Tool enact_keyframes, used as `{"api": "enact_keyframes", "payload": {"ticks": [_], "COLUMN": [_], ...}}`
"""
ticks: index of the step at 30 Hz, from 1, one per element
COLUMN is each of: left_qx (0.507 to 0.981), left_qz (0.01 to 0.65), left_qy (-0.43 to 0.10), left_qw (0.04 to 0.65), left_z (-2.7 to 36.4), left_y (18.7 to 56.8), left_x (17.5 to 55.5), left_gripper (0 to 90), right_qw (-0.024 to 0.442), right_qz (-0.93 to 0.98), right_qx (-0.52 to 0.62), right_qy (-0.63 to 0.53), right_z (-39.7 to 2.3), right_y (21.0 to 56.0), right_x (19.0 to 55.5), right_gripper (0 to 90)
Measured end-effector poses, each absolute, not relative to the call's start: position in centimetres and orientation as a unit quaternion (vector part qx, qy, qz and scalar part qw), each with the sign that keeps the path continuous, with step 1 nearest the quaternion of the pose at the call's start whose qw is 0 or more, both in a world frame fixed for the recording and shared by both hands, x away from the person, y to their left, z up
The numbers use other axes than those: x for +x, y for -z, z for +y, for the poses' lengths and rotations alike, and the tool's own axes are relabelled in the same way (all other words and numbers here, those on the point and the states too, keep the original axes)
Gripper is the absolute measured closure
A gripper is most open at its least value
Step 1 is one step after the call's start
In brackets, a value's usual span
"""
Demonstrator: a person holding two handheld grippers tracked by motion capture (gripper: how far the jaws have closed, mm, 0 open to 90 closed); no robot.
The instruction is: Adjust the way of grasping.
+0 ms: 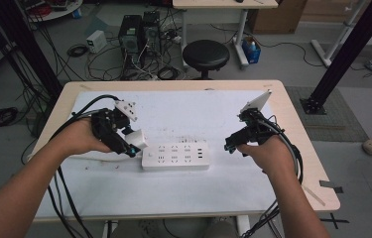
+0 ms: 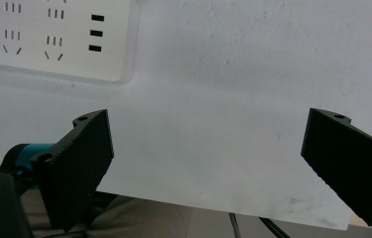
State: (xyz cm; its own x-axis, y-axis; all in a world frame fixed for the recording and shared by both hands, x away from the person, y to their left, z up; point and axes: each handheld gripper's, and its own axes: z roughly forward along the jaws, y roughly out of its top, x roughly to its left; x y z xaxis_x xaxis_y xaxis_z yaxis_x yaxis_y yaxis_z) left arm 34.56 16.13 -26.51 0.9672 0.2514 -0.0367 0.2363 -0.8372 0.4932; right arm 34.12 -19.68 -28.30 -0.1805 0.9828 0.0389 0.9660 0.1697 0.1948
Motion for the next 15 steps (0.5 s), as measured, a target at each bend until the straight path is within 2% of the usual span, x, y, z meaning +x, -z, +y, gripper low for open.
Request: {"api": "enact_keyframes", "payload": {"ticks": [9, 15], "left_qx": [0.952, 0.95], "left_qz": [0.095, 0.076], "left_qy": [-0.005, -0.004], "left_qw": [0.29, 0.302], "left_z": [14.8, 13.7], "left_y": [27.1, 27.3], "left_x": [34.4, 34.2], "left_gripper": [42.6, 42.6], "right_qw": [0.018, -0.039], "right_qz": [0.751, 0.741], "right_qx": [0.649, 0.649], "right_qy": [-0.121, -0.169], "right_z": [-19.8, -20.0], "right_y": [28.3, 28.0], "right_x": [33.9, 33.6], "right_gripper": [5.5, 5.6]}}
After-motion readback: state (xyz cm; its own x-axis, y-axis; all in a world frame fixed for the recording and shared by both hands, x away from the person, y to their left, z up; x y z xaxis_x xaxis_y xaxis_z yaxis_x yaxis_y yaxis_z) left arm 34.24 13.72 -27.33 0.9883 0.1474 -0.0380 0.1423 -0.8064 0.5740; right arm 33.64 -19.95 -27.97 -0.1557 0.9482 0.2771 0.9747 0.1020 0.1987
